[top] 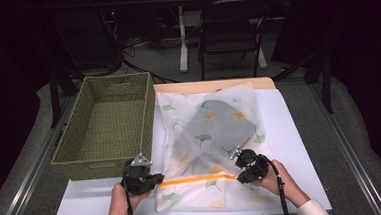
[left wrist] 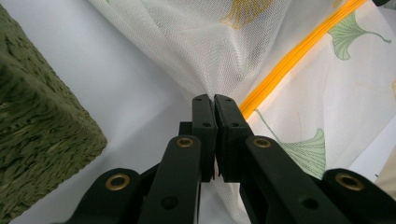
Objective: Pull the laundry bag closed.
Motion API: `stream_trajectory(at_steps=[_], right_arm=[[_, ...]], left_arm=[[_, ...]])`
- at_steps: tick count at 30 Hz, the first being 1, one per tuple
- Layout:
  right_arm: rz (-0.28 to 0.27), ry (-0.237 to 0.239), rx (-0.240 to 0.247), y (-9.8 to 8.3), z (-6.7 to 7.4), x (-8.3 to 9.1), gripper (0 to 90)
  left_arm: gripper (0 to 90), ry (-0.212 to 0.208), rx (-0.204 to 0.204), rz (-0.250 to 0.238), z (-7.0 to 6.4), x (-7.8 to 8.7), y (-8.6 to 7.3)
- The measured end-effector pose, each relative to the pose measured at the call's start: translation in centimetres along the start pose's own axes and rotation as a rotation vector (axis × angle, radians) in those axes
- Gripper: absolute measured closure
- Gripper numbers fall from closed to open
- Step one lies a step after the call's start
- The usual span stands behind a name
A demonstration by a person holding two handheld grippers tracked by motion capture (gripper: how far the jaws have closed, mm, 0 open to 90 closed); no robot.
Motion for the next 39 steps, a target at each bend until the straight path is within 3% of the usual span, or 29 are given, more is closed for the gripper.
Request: stream_trajectory(at_steps=[5,8,14,18,22,32,39], right_arm=[[0.014,-0.007,0.010,-0.3,0.2,0.3,82.2],[0.019,-0.003,0.040,-0.2,0.5,0.2,78.7],[0.019,-0.006,0.041,-0.2,0.6,0.0,87.1],[0.012,-0.014,0.029,-0.3,0.5,0.0,88.0],[0.010,-0.049,0.012,-0.5,-0.1,0.2,90.0],[0.011,-0.123,-0.023,-1.1,-1.2,0.6,90.0],[0.029,-0.127,-0.079,-2.3,-2.7,1.1,90.0]], left_arm=[[86.9,0.000,0.004,-0.002,0.2,-0.1,-0.1],[85.8,-0.006,0.000,0.009,0.1,-0.2,-0.2],[81.3,-0.031,-0.025,0.078,-0.2,-0.7,-1.0],[85.9,-0.034,-0.016,0.072,-0.3,-0.8,-1.0],[87.7,0.003,-0.024,0.068,0.1,-0.5,-1.0],[88.0,0.044,-0.035,0.051,0.3,0.0,-0.8],[87.9,0.040,-0.035,0.046,0.4,0.2,-0.7]])
Point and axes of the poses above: each handheld gripper's, and its own axes: x roughly backward along the jaws, y roughly out of its top, z roughly to its left, the point moved 8 cm from there along -x, roughly forward along the jaws, and after that the axes turned 8 degrees about -x, right-handed, at the moved point
